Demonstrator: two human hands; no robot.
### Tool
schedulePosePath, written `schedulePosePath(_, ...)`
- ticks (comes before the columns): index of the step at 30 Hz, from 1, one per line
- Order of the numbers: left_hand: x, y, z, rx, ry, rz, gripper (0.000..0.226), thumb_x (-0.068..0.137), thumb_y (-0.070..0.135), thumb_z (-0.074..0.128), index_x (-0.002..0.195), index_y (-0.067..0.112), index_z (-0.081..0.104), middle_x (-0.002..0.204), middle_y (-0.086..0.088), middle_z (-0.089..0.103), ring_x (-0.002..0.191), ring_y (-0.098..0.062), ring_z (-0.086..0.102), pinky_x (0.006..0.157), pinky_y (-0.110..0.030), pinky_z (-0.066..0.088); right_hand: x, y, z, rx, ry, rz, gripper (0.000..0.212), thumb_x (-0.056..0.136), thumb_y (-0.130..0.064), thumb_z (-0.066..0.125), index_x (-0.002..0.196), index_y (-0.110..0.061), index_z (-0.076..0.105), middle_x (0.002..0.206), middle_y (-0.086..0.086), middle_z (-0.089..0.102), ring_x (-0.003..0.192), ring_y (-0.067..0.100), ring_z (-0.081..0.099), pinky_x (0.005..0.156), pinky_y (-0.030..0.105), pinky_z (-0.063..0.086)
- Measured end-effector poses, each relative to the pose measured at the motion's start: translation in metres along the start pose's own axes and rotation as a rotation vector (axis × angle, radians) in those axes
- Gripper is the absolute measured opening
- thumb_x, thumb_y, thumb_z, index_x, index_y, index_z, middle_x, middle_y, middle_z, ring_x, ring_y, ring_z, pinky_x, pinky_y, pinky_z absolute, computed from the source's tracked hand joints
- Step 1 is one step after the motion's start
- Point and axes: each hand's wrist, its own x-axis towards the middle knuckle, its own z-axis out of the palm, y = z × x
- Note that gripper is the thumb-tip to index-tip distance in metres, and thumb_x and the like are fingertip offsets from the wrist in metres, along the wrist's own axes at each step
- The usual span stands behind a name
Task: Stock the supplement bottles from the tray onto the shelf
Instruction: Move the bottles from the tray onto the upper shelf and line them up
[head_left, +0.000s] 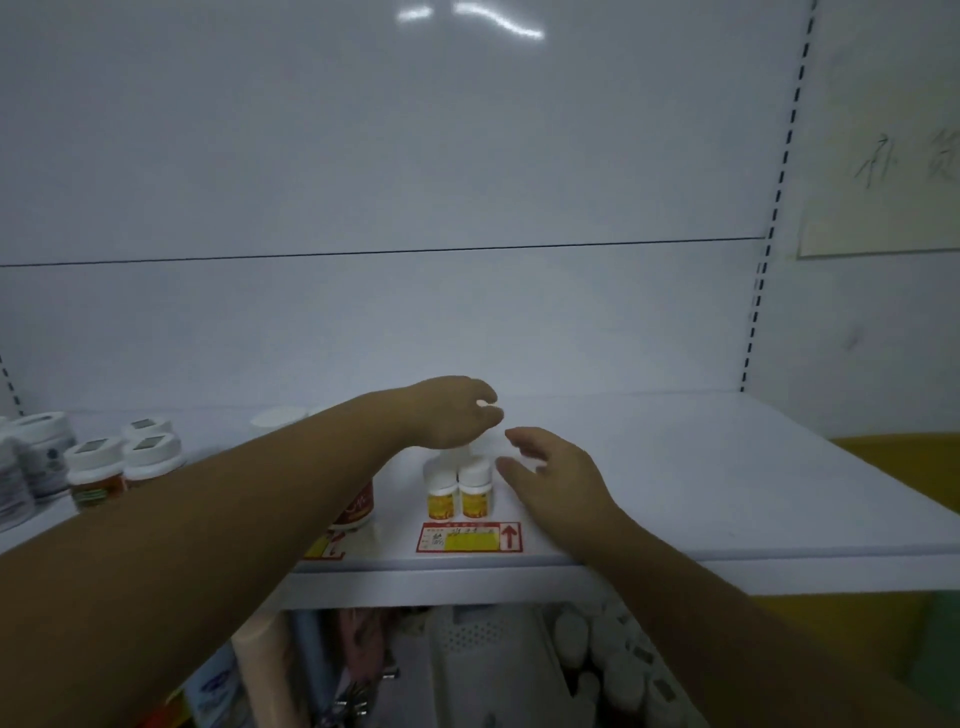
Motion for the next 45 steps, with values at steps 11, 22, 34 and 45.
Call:
schedulePosePath(11, 0.034, 0.051, 0.032, 0.183, 0.020, 0.153, 0.066, 0.092, 0.061, 0.019, 0.149, 0.030, 0.009, 0.160, -0.002, 0.000, 0.147, -0.022, -0.008, 0.116, -0.053, -0.002, -0.012, 0.049, -0.095, -0.848, -0.185, -0.207, 0.072, 0.091, -0.059, 0.033, 0.149, -0.028, 0.005, 0.160, 0.002, -0.005, 0.146, 0.019, -0.010, 0.118, 0.042, -0.002)
schedulePosePath(22, -0.055, 0.100, 0.110, -0.248, 0.009, 0.736, 0.047, 0.091, 0.049, 0.045, 0.135, 0.032, 0.046, 0.136, 0.011, 0.054, 0.121, -0.004, 0.052, 0.101, -0.027, 0.043, -0.132, 0.101, -0.133, -0.596, -0.109, -0.663, 0.041, 0.089, -0.038, 0.052, 0.107, -0.005, 0.067, 0.108, 0.010, 0.070, 0.094, 0.024, 0.067, 0.076, 0.033, 0.056)
schedulePosePath(34, -0.029, 0.033, 0.283, -0.292, -0.078, 0.367, 0.052, 0.092, 0.030, 0.053, 0.141, 0.017, 0.038, 0.149, -0.001, 0.035, 0.136, -0.012, 0.035, 0.110, -0.018, 0.025, -0.133, 0.244, -0.060, -0.525, -0.262, -0.258, 0.038, 0.075, -0.012, 0.075, 0.108, 0.004, 0.066, 0.105, 0.022, 0.069, 0.096, 0.034, 0.068, 0.087, 0.036, 0.051)
schedulePosePath(45, 0.033, 0.051, 0.389, 0.210, -0.282, 0.011, 0.029, 0.072, 0.034, 0.067, 0.096, 0.024, 0.053, 0.106, -0.001, 0.062, 0.105, -0.023, 0.055, 0.097, -0.039, 0.031, -0.085, 0.307, 0.045, -0.522, -0.665, 0.629, 0.066, 0.079, -0.029, 0.071, 0.137, -0.023, 0.039, 0.131, 0.011, 0.053, 0.119, 0.029, 0.051, 0.100, 0.040, 0.044)
